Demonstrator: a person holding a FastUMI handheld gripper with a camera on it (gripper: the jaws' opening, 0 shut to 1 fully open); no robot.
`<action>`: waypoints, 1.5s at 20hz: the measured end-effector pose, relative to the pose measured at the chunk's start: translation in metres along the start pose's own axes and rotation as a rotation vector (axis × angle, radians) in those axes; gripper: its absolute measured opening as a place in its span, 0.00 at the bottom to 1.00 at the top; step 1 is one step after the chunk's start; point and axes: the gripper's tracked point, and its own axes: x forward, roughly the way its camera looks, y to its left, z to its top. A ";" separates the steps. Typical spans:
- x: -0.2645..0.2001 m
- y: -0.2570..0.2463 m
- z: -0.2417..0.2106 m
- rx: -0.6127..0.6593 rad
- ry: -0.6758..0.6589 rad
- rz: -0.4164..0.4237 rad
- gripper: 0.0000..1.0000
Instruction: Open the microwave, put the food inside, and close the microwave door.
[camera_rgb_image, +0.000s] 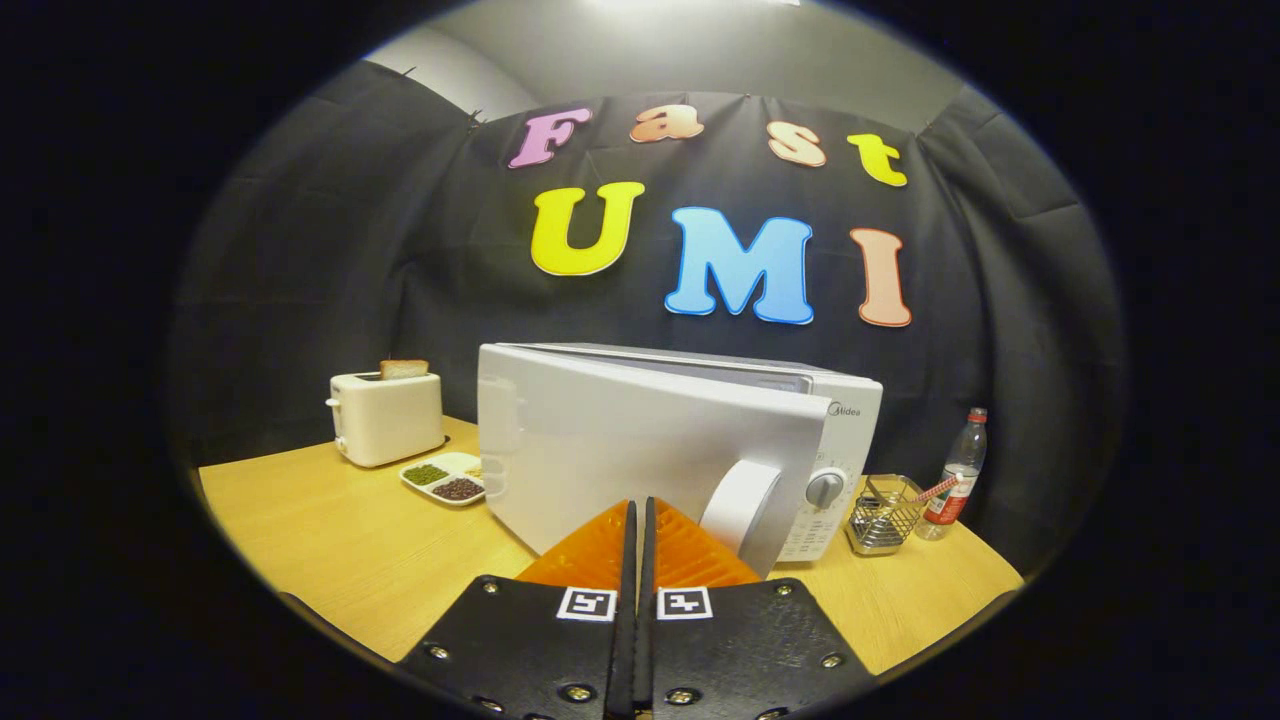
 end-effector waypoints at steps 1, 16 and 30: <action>0.011 -0.006 0.000 0.008 0.007 -0.011 0.01; 0.110 -0.062 -0.003 -0.017 -0.010 -0.173 0.01; 0.021 -0.056 0.001 0.056 0.044 -0.027 0.01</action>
